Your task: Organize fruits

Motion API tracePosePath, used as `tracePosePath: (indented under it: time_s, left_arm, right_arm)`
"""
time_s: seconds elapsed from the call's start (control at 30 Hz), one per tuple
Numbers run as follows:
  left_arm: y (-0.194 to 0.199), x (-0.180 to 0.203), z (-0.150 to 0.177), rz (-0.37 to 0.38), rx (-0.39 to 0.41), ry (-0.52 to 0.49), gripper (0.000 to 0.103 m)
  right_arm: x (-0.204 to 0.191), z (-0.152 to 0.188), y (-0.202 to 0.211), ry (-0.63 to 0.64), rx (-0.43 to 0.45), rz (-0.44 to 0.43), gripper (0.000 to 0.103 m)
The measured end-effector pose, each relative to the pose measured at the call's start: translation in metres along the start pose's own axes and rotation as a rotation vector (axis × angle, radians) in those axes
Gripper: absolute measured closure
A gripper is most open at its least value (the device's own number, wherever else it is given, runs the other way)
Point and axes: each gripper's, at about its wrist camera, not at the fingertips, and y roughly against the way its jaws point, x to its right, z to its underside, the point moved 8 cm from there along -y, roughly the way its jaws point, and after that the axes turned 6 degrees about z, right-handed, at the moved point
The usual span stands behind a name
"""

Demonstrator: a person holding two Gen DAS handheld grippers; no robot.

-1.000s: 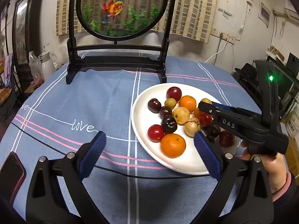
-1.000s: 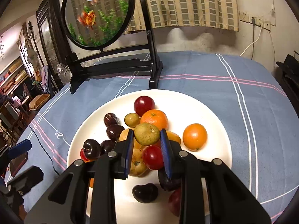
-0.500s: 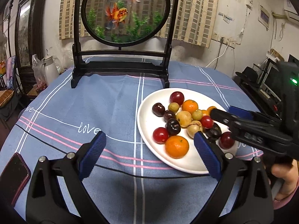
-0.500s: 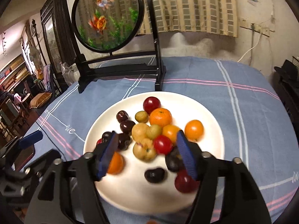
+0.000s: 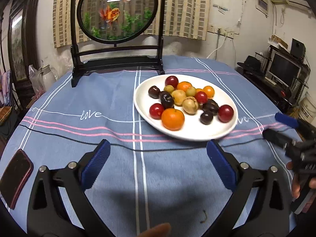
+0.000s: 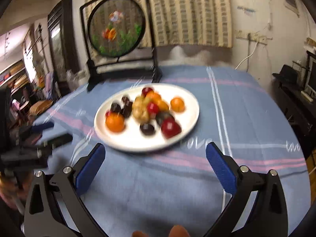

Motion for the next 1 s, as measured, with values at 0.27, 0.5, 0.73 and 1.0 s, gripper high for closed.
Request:
tracePosePath:
  time_s: [0.27,0.5,0.73,1.0]
  left_arm:
    - [0.019,-0.003,0.03,-0.005,-0.005,-0.006,0.003]
    - [0.018,-0.011,0.033,0.0,-0.023,0.049,0.003]
    - [0.019,-0.005,0.034,-0.005,-0.021,0.02,0.003]
    - [0.017,-0.002,0.036,-0.005,-0.034,0.003,0.003]
  right_arm:
    - [-0.016,0.029,0.021,0.093,-0.011,-0.027,0.001]
    - [-0.023,0.039,0.023,0.148,-0.016,0.001,0.001]
    - [-0.01,0.039,0.021,0.097,-0.022,0.018,0.001]
    - [-0.011,0.039,0.021,0.099,-0.021,0.01,0.001]
